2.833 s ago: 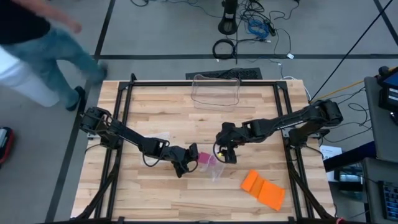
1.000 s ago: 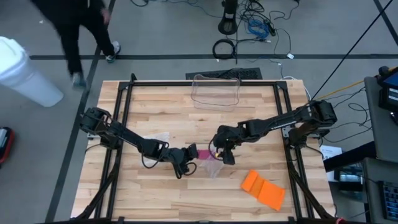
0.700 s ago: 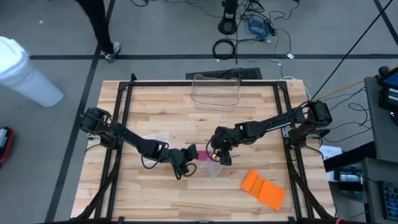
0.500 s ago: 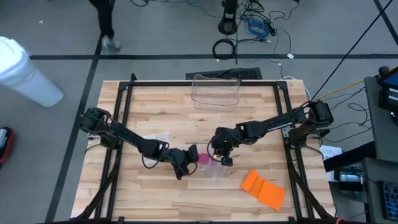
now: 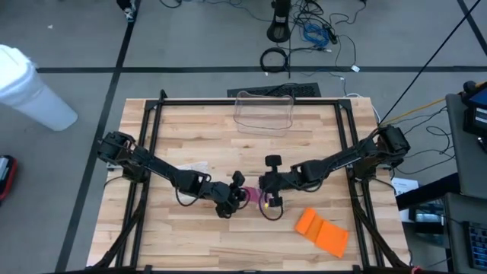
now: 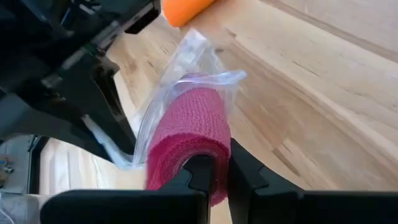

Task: Roll bandage
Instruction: Put the pink bandage into the zip bag

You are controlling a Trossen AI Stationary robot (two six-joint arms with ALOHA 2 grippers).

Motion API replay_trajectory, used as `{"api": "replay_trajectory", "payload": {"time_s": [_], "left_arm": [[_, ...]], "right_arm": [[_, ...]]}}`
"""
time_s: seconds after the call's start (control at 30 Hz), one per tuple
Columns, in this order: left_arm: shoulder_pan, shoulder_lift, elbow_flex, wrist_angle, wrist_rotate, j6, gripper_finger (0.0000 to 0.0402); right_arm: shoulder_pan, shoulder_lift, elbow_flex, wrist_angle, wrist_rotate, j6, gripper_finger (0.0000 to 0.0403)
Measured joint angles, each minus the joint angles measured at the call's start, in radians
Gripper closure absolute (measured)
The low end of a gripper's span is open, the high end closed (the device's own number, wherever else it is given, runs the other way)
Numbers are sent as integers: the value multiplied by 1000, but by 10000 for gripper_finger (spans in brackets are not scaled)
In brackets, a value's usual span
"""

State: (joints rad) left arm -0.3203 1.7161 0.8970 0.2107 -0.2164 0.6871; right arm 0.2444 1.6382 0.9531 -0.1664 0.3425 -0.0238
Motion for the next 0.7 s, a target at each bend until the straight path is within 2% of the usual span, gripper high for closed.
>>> {"api": "replay_trajectory", "payload": {"time_s": [0.27, 0.4, 0.6, 0.7], "left_arm": [[6, 0, 1, -17, 1, 6, 375], [4, 0, 1, 57, -98, 30, 374], [5, -11, 1, 57, -198, 34, 355], [5, -11, 1, 38, -212, 23, 352]], "right_arm": [[21, 0, 44, 96, 21, -63, 401], [20, 1, 85, 99, 31, -75, 402], [47, 0, 110, 95, 197, -79, 402], [52, 0, 117, 83, 214, -76, 402]]}}
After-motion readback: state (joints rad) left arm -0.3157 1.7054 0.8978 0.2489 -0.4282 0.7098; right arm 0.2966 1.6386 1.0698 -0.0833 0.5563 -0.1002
